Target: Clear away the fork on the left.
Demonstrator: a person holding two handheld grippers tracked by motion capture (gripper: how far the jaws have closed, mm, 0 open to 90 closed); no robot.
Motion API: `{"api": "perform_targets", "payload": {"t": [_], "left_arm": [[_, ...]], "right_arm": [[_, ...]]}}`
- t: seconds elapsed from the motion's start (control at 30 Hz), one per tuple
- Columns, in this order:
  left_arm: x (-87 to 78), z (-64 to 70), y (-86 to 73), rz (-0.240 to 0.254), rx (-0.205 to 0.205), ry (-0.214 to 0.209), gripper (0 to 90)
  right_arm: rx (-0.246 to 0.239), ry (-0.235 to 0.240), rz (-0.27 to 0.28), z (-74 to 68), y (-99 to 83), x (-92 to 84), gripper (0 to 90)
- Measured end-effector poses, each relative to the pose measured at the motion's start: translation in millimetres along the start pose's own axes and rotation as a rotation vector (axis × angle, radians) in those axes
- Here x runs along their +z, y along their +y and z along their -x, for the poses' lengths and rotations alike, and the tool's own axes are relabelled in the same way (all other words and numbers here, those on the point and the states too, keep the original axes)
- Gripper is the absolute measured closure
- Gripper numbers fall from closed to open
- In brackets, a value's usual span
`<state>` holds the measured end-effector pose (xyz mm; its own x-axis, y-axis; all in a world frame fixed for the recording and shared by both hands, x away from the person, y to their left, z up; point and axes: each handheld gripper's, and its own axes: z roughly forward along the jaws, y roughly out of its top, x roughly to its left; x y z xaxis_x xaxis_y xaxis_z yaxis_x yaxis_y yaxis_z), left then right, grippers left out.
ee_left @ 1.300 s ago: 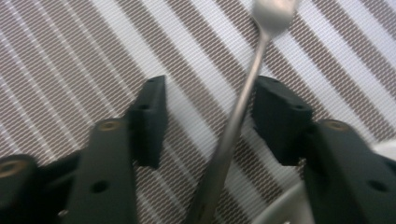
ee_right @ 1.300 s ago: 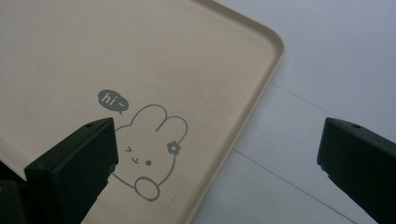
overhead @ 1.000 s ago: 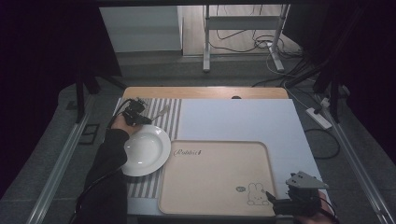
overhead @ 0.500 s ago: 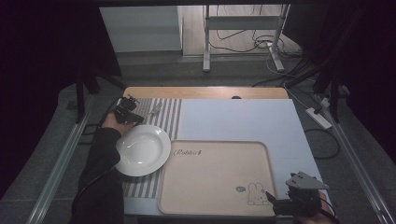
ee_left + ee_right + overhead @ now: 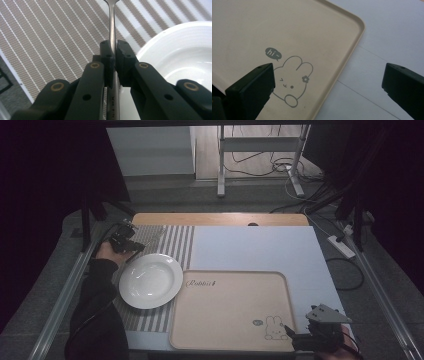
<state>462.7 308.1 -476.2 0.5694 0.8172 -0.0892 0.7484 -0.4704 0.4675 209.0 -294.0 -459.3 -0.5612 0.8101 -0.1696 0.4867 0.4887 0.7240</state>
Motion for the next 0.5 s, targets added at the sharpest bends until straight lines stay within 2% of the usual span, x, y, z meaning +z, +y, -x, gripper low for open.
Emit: {"api": "perform_targets", "payload": {"t": [0.13,0.37,0.5], "left_arm": [[-2.8,7.1,-2.1,0.005,-0.018,-0.027,83.7],[-3.3,26.8,-5.7,0.011,-0.005,-0.066,83.7],[-4.6,43.1,-7.9,0.006,0.013,-0.064,83.6]], "right_arm": [[-0.001,0.0,0.002,0.0,-0.1,-0.2,0.0],[0.002,0.0,0.004,-0.1,-0.2,-0.5,0.0],[0.001,0.0,0.006,-0.3,-0.1,-0.7,0.0]]}}
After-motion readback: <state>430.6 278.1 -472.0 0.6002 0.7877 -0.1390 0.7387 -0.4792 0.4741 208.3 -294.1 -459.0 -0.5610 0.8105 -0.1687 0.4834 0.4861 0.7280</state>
